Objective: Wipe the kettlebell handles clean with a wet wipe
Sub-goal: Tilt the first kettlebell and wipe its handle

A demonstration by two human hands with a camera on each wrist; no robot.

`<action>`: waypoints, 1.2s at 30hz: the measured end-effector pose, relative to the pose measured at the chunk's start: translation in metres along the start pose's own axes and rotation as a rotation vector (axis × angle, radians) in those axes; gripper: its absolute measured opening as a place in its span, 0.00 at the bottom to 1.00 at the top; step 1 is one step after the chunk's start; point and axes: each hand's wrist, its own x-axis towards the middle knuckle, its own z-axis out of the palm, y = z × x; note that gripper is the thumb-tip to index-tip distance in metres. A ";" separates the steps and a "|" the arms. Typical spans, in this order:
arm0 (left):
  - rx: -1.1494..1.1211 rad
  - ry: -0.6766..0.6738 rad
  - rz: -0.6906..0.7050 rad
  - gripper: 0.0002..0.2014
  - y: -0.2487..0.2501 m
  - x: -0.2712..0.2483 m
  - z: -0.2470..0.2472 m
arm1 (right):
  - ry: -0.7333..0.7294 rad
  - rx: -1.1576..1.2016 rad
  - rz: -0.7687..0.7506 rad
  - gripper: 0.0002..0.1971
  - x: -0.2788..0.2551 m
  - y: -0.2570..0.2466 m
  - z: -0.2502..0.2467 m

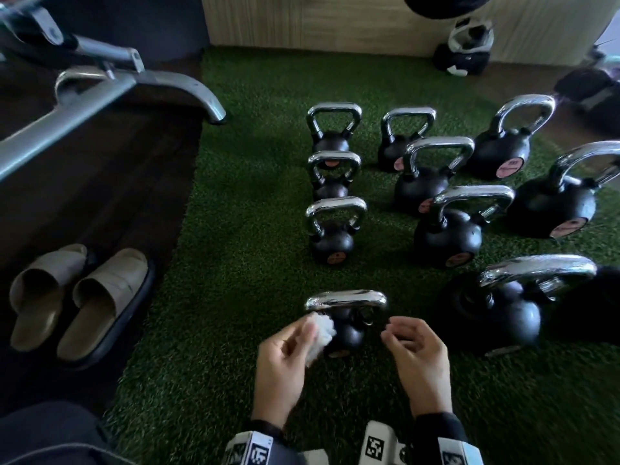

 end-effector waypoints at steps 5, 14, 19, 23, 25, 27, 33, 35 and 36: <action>0.312 0.376 0.483 0.14 0.018 0.009 0.010 | -0.084 -0.019 0.102 0.26 0.022 0.031 0.039; 0.697 0.027 0.603 0.17 -0.004 0.045 0.039 | -0.051 -0.049 0.092 0.07 0.025 0.045 0.061; 0.559 0.255 0.605 0.14 -0.023 0.046 0.013 | -0.066 -0.018 0.104 0.06 0.026 0.047 0.059; 0.534 0.152 0.682 0.17 -0.022 0.040 0.026 | -0.071 0.035 0.107 0.07 0.024 0.049 0.061; 0.476 0.202 0.640 0.16 -0.026 0.041 0.030 | -0.075 0.039 0.103 0.06 0.025 0.049 0.061; 0.396 0.330 0.559 0.13 -0.033 0.040 0.027 | -0.068 0.012 0.082 0.05 0.025 0.047 0.059; 0.116 0.396 0.324 0.12 -0.038 0.034 0.026 | -0.065 0.026 0.083 0.05 0.027 0.047 0.059; 0.039 0.373 0.222 0.13 -0.043 0.035 0.026 | -0.084 0.040 0.089 0.06 0.028 0.047 0.057; 0.003 0.349 0.157 0.12 -0.047 0.035 0.025 | -0.086 0.048 0.093 0.06 0.029 0.046 0.057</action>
